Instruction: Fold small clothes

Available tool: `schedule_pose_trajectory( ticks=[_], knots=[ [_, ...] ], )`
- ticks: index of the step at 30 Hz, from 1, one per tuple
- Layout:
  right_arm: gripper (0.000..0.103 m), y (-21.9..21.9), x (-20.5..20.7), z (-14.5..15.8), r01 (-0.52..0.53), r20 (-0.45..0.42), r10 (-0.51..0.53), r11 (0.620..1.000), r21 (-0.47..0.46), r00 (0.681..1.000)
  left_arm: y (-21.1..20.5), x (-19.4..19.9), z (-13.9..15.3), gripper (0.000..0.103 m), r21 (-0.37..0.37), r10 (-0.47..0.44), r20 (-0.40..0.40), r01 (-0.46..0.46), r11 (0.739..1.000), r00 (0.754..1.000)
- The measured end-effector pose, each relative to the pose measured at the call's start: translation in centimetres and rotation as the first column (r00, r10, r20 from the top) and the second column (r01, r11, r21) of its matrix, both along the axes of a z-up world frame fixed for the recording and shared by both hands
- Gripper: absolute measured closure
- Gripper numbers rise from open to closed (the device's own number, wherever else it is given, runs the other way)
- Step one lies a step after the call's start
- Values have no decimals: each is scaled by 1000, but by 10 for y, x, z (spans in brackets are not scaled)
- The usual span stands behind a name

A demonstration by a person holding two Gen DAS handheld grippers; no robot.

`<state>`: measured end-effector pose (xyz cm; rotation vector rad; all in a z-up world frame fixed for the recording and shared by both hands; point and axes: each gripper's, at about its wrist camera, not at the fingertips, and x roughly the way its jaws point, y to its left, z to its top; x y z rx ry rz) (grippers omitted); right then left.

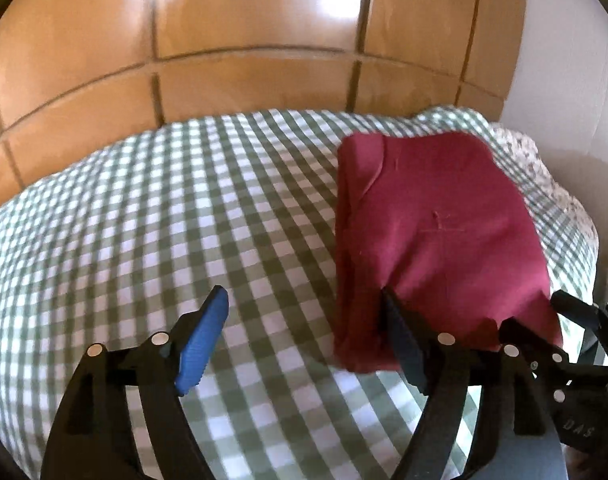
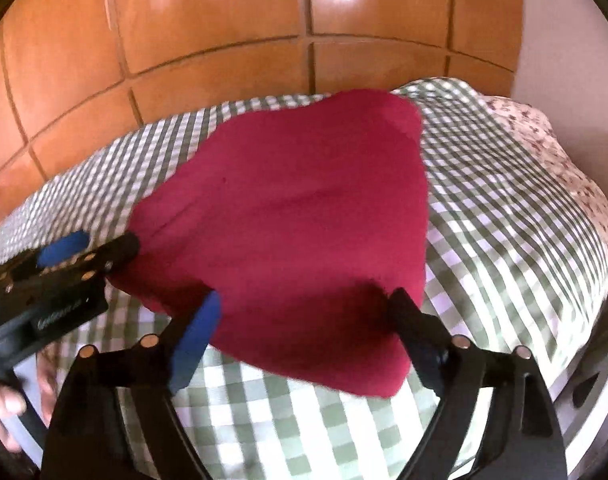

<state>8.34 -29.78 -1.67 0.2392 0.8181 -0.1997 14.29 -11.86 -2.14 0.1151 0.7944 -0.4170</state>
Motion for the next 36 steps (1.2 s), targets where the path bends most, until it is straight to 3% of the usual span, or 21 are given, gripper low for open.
schedule_pose_trajectory(
  ticks=[6, 10, 21, 28, 36],
  knots=[
    [7, 12, -19, 12, 73, 30, -72, 997, -36, 997, 17, -22, 14, 14, -22, 52, 47, -51, 998, 998],
    [3, 19, -24, 15, 90, 49, -86, 994, -69, 995, 25, -32, 17, 14, -22, 80, 61, -79, 997, 995],
    [2, 24, -36, 15, 186, 53, -180, 974, -127, 982, 31, -55, 25, 11, -2, 117, 125, -117, 993, 985],
    [2, 23, -46, 24, 245, 100, -233, 959, -141, 967, 31, -62, 27, 11, 12, 115, 132, -118, 993, 985],
    [2, 25, -46, 27, 254, 105, -241, 956, -144, 965, 32, -67, 28, 4, 18, 127, 145, -131, 991, 981]
  ],
)
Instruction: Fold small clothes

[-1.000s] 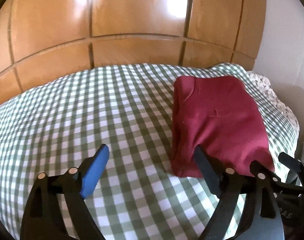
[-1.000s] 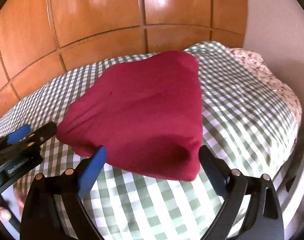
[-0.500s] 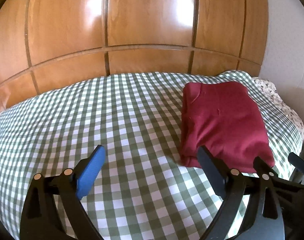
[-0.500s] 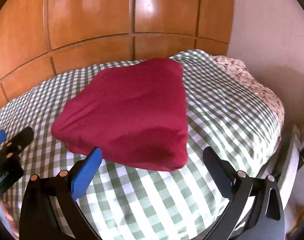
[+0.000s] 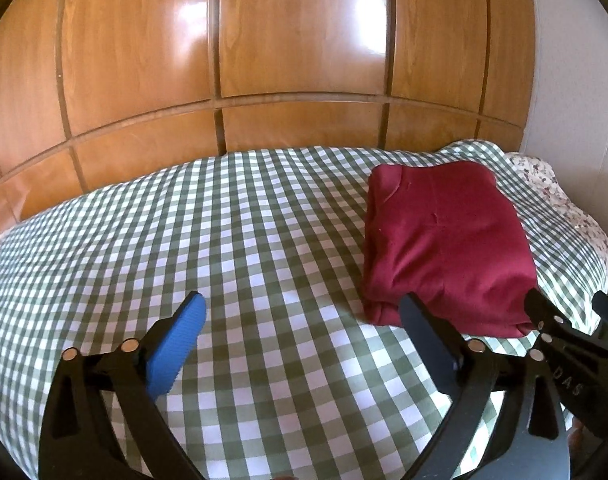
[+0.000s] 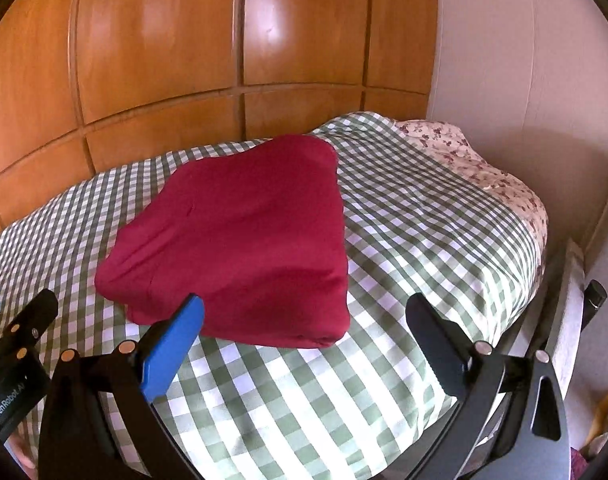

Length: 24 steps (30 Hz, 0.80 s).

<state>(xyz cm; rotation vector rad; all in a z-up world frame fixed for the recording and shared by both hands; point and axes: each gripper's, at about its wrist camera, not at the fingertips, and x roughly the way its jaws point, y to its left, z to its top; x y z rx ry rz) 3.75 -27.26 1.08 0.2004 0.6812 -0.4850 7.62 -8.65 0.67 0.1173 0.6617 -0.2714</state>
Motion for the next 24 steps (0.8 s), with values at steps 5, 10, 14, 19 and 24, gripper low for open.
schedule_pose_trajectory(
  ticks=[5, 10, 14, 19, 24],
  knots=[
    [2, 0, 2, 0, -5, -4, 5, 1000, -11, 1000, 1, -2, 2, 4, 1, 1, 5, -1, 1000, 1000],
    [2, 5, 2, -2, -17, -11, 17, 1000, -15, 1000, 1, -2, 1, 4, 0, 4, -7, -4, 1000, 1000],
    [2, 6, 2, -4, -23, -14, 23, 1000, -7, 1000, -1, -2, 0, 4, 5, -2, -10, 2, 1000, 1000],
    [2, 6, 2, -4, -27, -13, 27, 1000, -5, 1000, -2, -2, -2, 4, 2, -5, -18, 5, 1000, 1000],
    [2, 7, 2, -5, -30, -13, 30, 1000, 3, 999, -3, -3, -2, 4, 2, -5, -17, 5, 1000, 1000]
  ],
)
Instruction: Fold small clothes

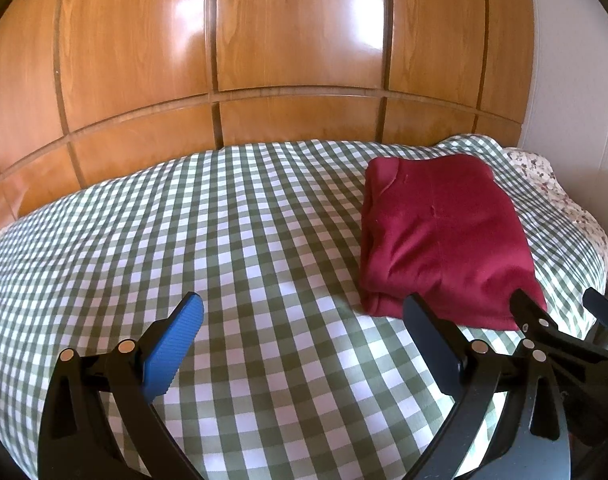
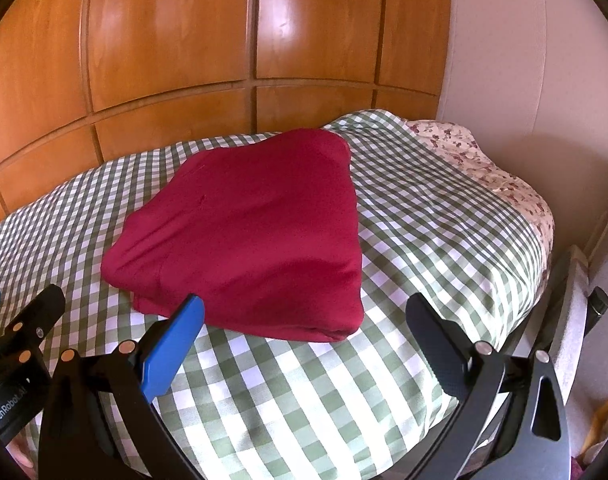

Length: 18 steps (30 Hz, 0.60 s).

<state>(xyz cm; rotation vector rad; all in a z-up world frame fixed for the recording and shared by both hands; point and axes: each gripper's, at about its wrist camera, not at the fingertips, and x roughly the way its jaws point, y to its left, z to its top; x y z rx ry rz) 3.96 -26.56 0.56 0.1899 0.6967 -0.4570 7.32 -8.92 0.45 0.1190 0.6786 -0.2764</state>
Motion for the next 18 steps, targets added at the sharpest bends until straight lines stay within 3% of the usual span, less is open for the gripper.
schedule_pose_trajectory(
  ticks=[18],
  knots=[
    [2, 5, 1, -3, -20, -12, 20, 1000, 11, 1000, 5, -5, 3, 4, -6, 0, 11, 0, 1000, 1000]
  ],
)
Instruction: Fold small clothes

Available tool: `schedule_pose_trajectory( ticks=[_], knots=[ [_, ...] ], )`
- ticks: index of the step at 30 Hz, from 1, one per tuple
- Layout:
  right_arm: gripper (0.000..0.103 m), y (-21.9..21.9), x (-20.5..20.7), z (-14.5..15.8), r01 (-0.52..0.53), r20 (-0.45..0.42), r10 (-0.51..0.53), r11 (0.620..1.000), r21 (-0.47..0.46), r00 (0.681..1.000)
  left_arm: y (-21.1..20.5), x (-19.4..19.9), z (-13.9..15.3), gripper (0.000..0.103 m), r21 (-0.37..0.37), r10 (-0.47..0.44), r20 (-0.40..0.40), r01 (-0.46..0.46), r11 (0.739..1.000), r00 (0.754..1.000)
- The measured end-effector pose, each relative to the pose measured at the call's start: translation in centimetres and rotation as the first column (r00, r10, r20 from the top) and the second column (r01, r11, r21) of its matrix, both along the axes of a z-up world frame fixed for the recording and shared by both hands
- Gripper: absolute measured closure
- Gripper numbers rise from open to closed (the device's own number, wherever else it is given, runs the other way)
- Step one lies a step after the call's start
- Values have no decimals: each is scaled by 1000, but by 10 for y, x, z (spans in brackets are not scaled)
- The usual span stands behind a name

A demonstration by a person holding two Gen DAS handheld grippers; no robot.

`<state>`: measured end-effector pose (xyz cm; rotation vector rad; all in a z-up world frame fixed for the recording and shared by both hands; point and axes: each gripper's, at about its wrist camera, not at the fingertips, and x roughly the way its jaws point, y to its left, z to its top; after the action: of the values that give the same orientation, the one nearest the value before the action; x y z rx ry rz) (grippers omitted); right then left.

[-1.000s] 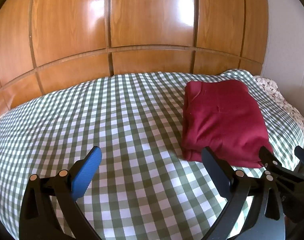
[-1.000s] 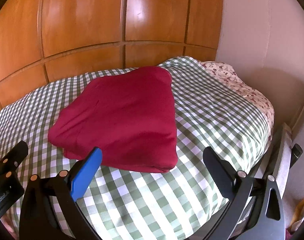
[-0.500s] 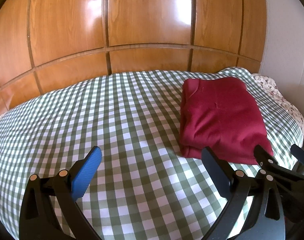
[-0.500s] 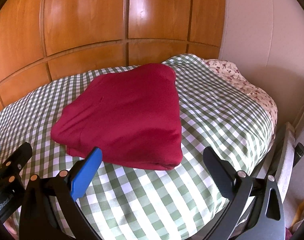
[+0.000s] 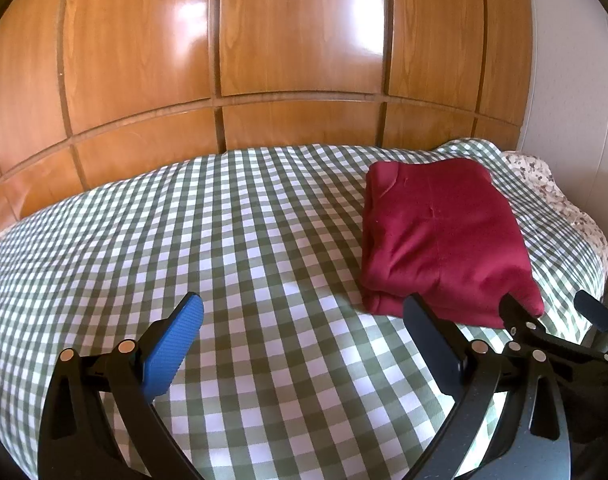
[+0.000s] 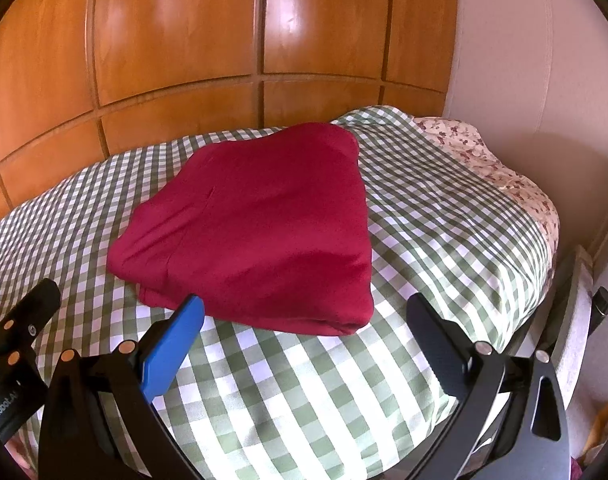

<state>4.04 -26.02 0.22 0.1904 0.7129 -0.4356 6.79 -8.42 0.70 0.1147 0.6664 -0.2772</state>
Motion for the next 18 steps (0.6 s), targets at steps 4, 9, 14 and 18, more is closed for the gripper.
schedule_pose_trajectory(
  ticks=[4, 9, 14, 18],
  knots=[
    [2, 0, 0, 0, 0, 2, 0, 1000, -1, 1000, 1, -1, 1, 4, 0, -2, 1, 2, 1000, 1000],
    [2, 1, 1, 0, -6, -2, 6, 1000, 0, 1000, 1, -1, 2, 4, -6, 3, 5, -3, 1000, 1000],
    [2, 1, 1, 0, -8, 1, 8, 1000, 4, 1000, 1, -2, 4, 4, -10, 2, 13, -2, 1000, 1000],
    [2, -3, -1, 5, -8, 33, 7, 1000, 12, 999, 2, 1, 0, 4, -11, 23, -19, -23, 1000, 1000]
  ],
)
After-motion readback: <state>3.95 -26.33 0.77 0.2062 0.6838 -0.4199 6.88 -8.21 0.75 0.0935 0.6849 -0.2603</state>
